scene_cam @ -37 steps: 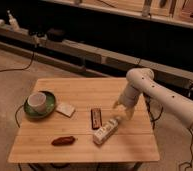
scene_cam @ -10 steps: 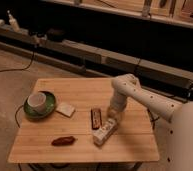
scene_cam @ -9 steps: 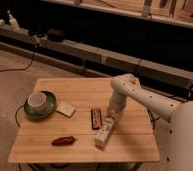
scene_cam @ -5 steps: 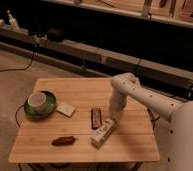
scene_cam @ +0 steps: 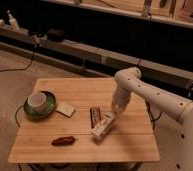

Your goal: Stand the bottle upright

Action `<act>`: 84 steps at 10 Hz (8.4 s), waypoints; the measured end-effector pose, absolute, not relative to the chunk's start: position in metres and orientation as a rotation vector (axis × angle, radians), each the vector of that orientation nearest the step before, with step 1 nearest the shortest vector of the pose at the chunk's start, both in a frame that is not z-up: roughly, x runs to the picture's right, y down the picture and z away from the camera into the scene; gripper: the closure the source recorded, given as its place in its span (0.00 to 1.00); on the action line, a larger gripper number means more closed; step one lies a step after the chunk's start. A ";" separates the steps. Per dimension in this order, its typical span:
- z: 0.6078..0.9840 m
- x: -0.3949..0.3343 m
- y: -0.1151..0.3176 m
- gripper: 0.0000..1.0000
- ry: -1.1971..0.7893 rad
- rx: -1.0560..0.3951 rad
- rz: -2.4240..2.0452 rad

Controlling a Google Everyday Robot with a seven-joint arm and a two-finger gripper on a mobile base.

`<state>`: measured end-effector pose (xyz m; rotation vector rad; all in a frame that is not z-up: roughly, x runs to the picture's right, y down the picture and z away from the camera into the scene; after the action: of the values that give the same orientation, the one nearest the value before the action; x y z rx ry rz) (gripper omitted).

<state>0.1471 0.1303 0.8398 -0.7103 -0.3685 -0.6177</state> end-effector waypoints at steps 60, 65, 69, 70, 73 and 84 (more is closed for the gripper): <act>0.678 0.141 0.057 0.76 -0.679 0.023 -0.903; 0.673 0.142 0.058 1.00 -0.722 0.043 -0.883; 0.678 0.158 0.038 1.00 -0.592 0.142 -0.945; 0.675 0.161 0.030 1.00 -0.527 0.202 -1.007; 0.664 0.167 0.024 1.00 -0.399 0.296 -1.128; 0.656 0.155 0.030 1.00 -0.441 0.597 -1.150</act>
<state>0.1550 0.0298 0.6561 0.5975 -0.4406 -1.1499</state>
